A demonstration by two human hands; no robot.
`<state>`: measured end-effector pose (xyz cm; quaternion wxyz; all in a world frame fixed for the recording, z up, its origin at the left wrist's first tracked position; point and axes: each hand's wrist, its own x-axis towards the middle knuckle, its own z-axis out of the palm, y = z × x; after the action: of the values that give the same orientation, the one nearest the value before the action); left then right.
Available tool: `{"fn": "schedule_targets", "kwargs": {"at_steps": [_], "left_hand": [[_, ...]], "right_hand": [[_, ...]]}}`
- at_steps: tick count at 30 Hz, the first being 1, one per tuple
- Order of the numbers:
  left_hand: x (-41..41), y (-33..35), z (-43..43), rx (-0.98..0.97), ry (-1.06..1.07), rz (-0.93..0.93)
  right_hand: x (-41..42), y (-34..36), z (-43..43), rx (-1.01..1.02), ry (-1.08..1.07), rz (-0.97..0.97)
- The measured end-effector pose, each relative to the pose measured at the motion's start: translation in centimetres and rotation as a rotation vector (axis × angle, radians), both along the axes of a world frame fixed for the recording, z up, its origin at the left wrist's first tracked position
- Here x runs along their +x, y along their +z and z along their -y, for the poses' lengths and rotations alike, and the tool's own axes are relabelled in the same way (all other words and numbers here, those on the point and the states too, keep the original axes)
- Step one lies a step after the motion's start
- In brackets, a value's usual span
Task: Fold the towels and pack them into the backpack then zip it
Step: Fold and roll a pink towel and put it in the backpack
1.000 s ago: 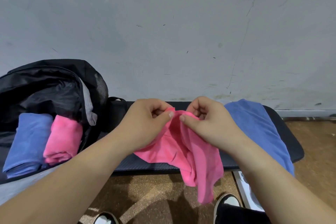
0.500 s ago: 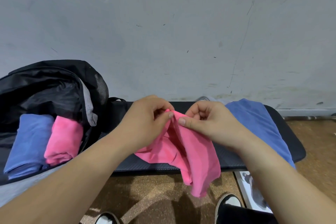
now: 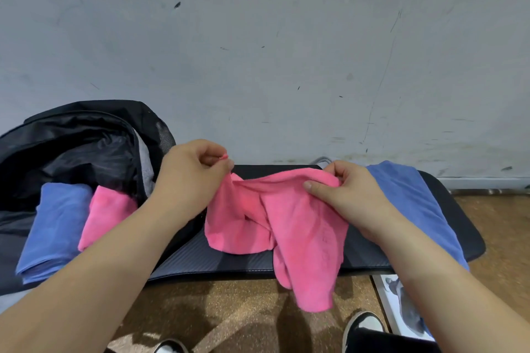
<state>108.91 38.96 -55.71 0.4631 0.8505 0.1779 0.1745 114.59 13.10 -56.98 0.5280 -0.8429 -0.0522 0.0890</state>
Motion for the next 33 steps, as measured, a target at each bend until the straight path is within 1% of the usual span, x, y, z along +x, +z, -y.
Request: {"fn": "schedule_targets", "kwargs": {"at_steps": [3, 5, 8, 10, 17, 21, 23, 28, 33], "left_hand": [[-0.4, 0.7, 1.1, -0.157, 0.040, 0.074], [-0.9, 0.5, 2.7, -0.221, -0.029, 0.081], [-1.3, 0.1, 5.3, -0.226, -0.173, 0.027], [-1.3, -0.2, 6.3, -0.239, -0.209, 0.004], [-0.9, 0.0, 5.7, -0.380, -0.104, -0.034], [-1.3, 0.0, 5.5, -0.422, -0.135, -0.033], [-1.5, -0.1, 5.4, -0.409, -0.180, -0.040], [-1.9, 0.0, 5.4, -0.405, -0.232, -0.044], [-2.3, 0.3, 5.5, -0.403, -0.267, -0.028]], "right_hand": [[-0.8, 0.3, -1.2, 0.111, -0.068, -0.054], [-1.6, 0.5, -2.5, 0.260, -0.076, -0.106], [-2.7, 0.8, -4.0, 0.458, -0.044, -0.195], [-3.1, 1.0, -4.4, 0.524, 0.003, -0.230], [-2.8, 1.0, -4.2, 0.552, -0.030, -0.179], [-2.5, 1.3, -3.6, 0.604, 0.089, -0.254], [-2.5, 1.3, -3.4, 0.591, 0.143, -0.238], [-2.6, 0.9, -3.4, 0.536, 0.189, -0.078], [-2.5, 0.5, -3.6, 0.343, 0.146, 0.170]]}}
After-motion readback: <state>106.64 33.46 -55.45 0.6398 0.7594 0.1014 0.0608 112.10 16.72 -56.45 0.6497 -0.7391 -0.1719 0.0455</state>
